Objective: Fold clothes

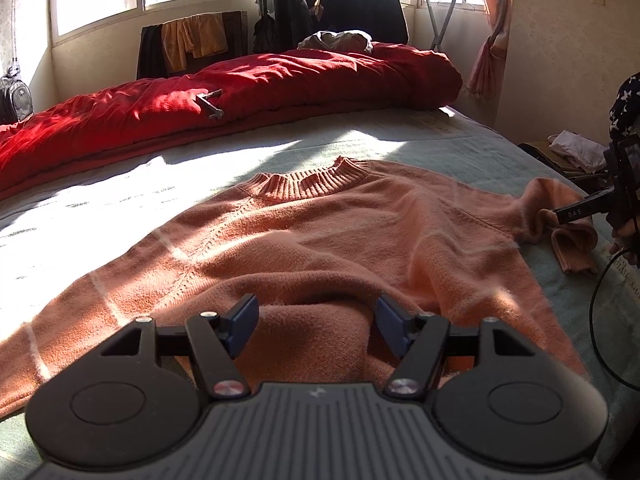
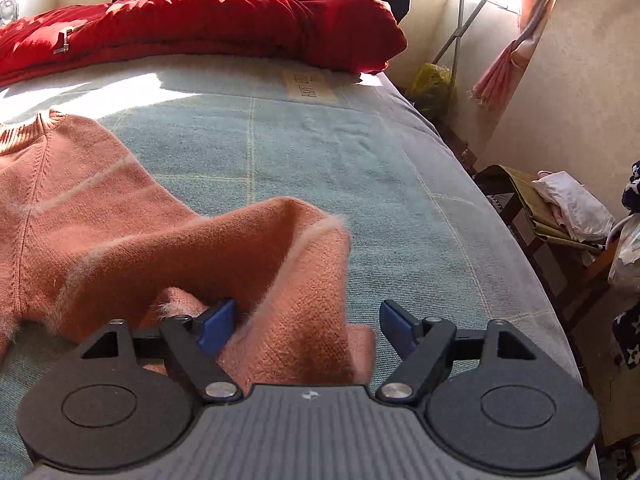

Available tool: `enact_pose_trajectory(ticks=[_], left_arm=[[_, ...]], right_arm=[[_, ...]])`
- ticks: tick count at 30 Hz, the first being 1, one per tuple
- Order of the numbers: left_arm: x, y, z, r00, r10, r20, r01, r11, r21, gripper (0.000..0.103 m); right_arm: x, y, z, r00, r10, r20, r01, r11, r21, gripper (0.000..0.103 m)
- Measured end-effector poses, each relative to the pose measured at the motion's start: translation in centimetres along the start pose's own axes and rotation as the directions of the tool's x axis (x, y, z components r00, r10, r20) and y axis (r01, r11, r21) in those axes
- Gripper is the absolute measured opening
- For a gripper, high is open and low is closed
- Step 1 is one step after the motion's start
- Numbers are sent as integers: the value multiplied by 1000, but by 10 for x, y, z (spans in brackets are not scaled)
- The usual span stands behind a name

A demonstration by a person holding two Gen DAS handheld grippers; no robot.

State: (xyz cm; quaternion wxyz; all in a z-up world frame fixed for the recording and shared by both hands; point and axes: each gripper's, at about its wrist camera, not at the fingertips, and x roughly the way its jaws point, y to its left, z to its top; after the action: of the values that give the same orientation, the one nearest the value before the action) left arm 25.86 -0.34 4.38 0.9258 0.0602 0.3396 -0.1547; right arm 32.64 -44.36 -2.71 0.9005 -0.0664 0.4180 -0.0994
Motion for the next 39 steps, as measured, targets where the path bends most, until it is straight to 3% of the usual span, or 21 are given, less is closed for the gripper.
enact_pose_trajectory(ticks=[8,12,14,16,20,22,24,27,33,34,39], left_arm=[[1,11,-6,1000,6,-11,-6,999,-32,69],[4,14,-6,1000,3,-7,-4,999,-34,70],[4,14,-4,1000,6,5,-6,1000,-24,70],[4,14,-1,1000,10,15,-10,1000,-22,70],[1,22,5,999,-9,49,12,999,-42,70],[0,29,10,998,-14,62,17,999,-50,70],[0,38,16,998,-6,69,10,998,-56,70],[6,60,33,997,0,81,7,996,-84,69],[32,86,48,998,9,64,0,990,-144,68],[34,88,46,998,3,63,7,988,-154,68],[33,100,19,1000,-21,15,24,972,-234,68]], right_arm=[[-3,4,6,999,-19,-40,18,999,-34,90],[-16,11,21,999,-37,13,38,993,-110,90],[-38,14,36,993,12,121,2,993,-117,90],[-55,19,50,973,89,213,-59,988,-144,103],[-47,53,80,972,148,181,-92,954,-285,103],[-43,69,93,969,195,151,-133,930,-344,97],[-38,85,100,948,301,99,-248,900,-358,96],[-43,113,102,910,405,86,-347,860,-375,96],[-50,148,99,810,586,12,-553,771,-316,97],[-52,150,95,802,597,6,-568,766,-300,97],[-61,148,61,809,588,-9,-576,790,-209,102]])
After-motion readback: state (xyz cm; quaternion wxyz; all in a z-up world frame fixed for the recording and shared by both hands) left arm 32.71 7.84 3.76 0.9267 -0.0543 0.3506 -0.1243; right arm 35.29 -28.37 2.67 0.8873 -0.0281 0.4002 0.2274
